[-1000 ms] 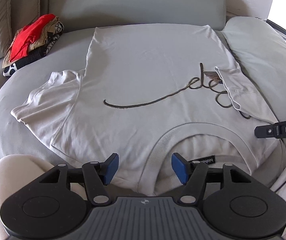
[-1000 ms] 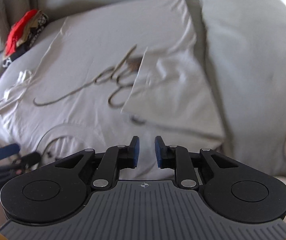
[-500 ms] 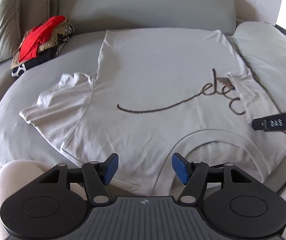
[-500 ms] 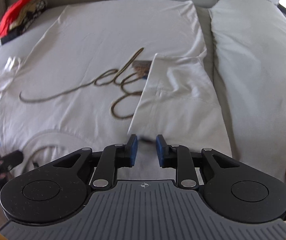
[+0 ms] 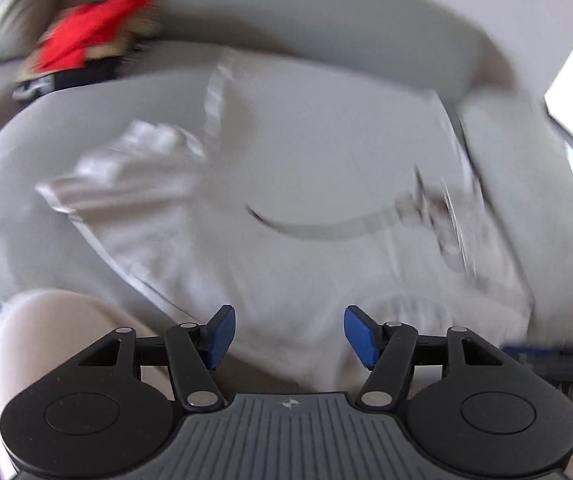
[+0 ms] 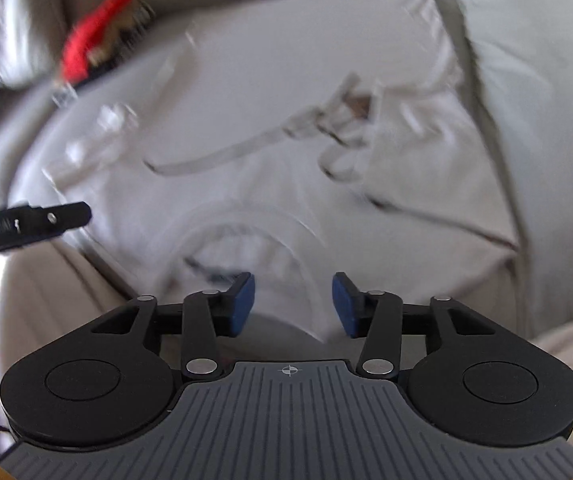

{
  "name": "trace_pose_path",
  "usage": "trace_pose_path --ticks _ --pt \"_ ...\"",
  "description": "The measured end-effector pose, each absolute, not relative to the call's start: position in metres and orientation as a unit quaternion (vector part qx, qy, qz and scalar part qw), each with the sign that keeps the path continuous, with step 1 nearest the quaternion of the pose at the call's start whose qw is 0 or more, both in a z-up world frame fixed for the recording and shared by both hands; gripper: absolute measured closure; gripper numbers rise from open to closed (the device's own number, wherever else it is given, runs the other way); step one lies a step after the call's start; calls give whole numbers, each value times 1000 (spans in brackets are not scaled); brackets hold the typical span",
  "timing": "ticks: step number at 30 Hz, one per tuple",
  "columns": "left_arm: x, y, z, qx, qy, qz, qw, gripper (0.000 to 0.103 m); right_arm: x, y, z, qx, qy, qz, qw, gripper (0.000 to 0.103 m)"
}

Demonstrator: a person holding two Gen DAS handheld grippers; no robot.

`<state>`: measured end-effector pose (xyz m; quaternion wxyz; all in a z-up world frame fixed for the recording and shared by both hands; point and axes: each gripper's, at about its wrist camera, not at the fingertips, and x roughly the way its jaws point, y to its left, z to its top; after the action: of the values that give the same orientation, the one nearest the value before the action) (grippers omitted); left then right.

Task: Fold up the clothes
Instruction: 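Grasp the sweatshirt side edge with the left gripper, then fold the held side edge inward over the body with the left gripper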

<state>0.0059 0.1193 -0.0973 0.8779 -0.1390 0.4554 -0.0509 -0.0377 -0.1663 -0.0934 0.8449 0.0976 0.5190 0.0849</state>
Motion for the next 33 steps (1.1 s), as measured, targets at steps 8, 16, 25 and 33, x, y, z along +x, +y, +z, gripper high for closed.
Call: trace_pose_path --ticks 8,16,25,33 --pt "41 273 -110 -339 397 70 850 64 -23 -148 -97 182 506 134 832 52" --pt "80 317 -157 -404 433 65 803 69 -23 -150 -103 194 506 128 831 52" --pt "108 328 -172 -423 437 48 792 75 -25 -154 -104 183 498 111 840 52" --pt "110 304 -142 -319 431 70 841 103 -25 -161 -110 193 497 112 839 52"
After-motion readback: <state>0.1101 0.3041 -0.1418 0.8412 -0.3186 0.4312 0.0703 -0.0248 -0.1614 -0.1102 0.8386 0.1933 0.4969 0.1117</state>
